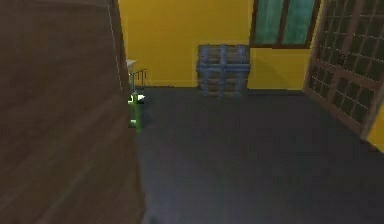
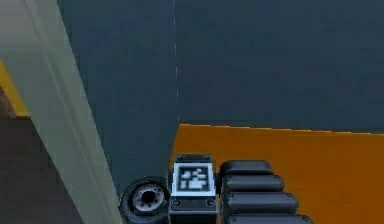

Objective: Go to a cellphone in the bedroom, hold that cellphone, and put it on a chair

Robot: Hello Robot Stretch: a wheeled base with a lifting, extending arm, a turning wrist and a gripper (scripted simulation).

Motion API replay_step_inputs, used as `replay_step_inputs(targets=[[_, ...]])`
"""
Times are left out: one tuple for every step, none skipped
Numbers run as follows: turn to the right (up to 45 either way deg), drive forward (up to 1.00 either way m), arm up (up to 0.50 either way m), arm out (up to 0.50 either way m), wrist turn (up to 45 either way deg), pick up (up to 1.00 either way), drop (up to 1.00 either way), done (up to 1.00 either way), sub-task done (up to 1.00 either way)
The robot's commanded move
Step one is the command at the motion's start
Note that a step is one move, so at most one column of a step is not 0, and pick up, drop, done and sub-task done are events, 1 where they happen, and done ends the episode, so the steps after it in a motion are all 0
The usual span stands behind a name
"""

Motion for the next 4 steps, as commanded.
replay_step_inputs(targets=[[0.0, 1.0, 0.0, 0.0, 0.0, 0.0, 0.0, 0.0, 0.0], [3.0, 0.0, 0.0, 0.0, 0.0, 0.0, 0.0, 0.0, 0.0], [45.0, 0.0, 0.0, 0.0, 0.0, 0.0, 0.0, 0.0, 0.0], [45.0, 0.0, 0.0, 0.0, 0.0, 0.0, 0.0, 0.0, 0.0]])
